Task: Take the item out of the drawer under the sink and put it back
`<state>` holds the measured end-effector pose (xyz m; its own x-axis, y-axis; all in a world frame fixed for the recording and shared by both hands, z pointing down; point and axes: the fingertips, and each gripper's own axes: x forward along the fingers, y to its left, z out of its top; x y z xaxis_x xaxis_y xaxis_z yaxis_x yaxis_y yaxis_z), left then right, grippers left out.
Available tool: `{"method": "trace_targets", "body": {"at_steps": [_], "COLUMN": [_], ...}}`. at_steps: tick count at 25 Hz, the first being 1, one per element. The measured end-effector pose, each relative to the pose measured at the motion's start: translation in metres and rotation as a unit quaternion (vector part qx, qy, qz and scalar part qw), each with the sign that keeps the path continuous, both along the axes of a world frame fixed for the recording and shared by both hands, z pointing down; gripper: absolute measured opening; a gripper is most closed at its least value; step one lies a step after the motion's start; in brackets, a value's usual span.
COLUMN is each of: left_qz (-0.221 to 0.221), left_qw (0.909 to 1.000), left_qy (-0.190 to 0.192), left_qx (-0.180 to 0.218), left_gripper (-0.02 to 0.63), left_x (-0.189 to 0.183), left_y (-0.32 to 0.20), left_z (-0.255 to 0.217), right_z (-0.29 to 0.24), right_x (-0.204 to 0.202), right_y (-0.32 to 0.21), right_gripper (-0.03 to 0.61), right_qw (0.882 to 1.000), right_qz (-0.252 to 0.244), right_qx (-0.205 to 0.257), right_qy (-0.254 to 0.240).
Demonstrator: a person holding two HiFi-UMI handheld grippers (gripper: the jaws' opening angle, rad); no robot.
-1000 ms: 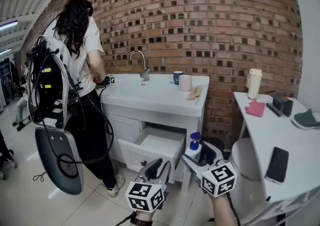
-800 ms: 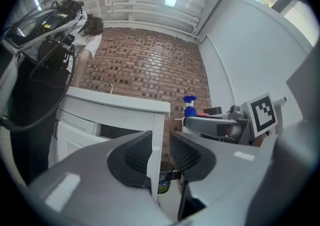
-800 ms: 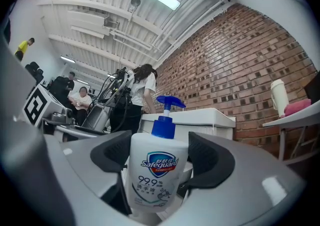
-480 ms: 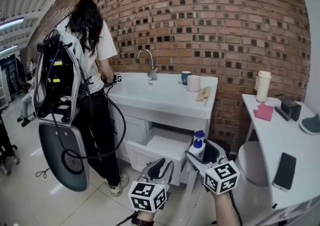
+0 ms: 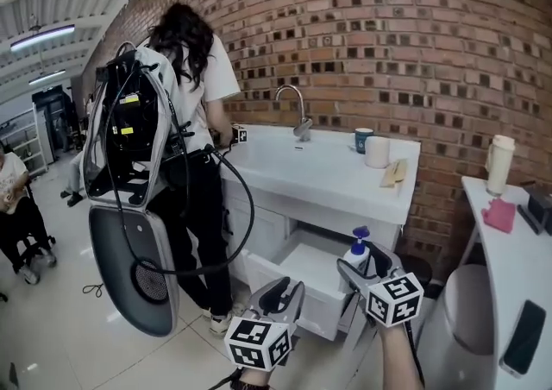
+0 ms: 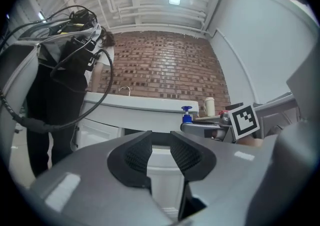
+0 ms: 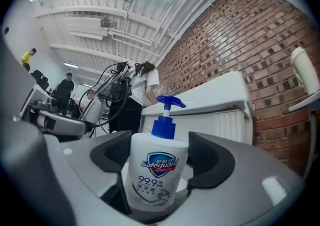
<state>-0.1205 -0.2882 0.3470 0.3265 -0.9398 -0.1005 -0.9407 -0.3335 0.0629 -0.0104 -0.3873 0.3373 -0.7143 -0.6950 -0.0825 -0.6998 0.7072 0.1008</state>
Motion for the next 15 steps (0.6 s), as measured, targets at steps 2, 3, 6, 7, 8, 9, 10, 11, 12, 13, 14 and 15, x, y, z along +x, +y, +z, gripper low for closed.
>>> {"method": "trace_targets", "body": {"at_steps": [2,3,6,7,8,9,10,11,12,13,14,15], "left_qz": [-0.015,-0.022,-0.039,-0.044,-0.049,-0.053,-0.056,-0.059,-0.062,-0.064,-0.067,-0.068], "left_qw": [0.9999,0.9998,0.9992,0.9990,0.9987,0.9985,0.9983,0.9981,0.9978,0.9976,0.9974,0.9973], "left_qy": [0.003,0.003,-0.003,-0.005,-0.006,-0.008,-0.010,-0.012,-0.014,-0.015,-0.016,-0.016], "left_qx": [-0.001,-0.003,-0.007,-0.009,-0.011,-0.013,-0.014,-0.016,-0.018,-0.021,-0.023,-0.024], "left_gripper": [0.118,0.118,0.118,0.120,0.121,0.121,0.121,0.121,0.121,0.121,0.121,0.121], "left_x": [-0.012,-0.018,-0.032,-0.036,-0.040,-0.044,-0.047,-0.049,-0.051,-0.053,-0.055,-0.056], "left_y": [-0.007,-0.009,-0.017,-0.018,-0.020,-0.021,-0.023,-0.025,-0.027,-0.028,-0.029,-0.029], "left_z": [-0.001,-0.002,-0.003,-0.002,-0.002,-0.001,0.000,0.002,0.004,0.006,0.008,0.009], "right_z": [0.003,0.005,0.018,0.022,0.024,0.024,0.025,0.028,0.034,0.040,0.045,0.049], "right_x": [-0.019,-0.030,-0.061,-0.070,-0.077,-0.083,-0.087,-0.090,-0.094,-0.098,-0.102,-0.105], "right_y": [-0.014,-0.021,-0.042,-0.048,-0.052,-0.056,-0.059,-0.061,-0.063,-0.064,-0.064,-0.064], "right_gripper": [0.359,0.359,0.359,0.359,0.357,0.357,0.357,0.358,0.359,0.359,0.359,0.359], "right_qw": [1.000,0.999,0.995,0.994,0.993,0.992,0.990,0.988,0.985,0.981,0.977,0.973], "right_qz": [-0.022,-0.034,-0.066,-0.074,-0.082,-0.090,-0.100,-0.110,-0.123,-0.136,-0.148,-0.157], "right_qx": [-0.006,-0.010,-0.033,-0.041,-0.045,-0.046,-0.049,-0.058,-0.075,-0.095,-0.112,-0.123], "right_qy": [0.015,0.025,0.061,0.071,0.077,0.080,0.083,0.089,0.096,0.103,0.110,0.118]}}
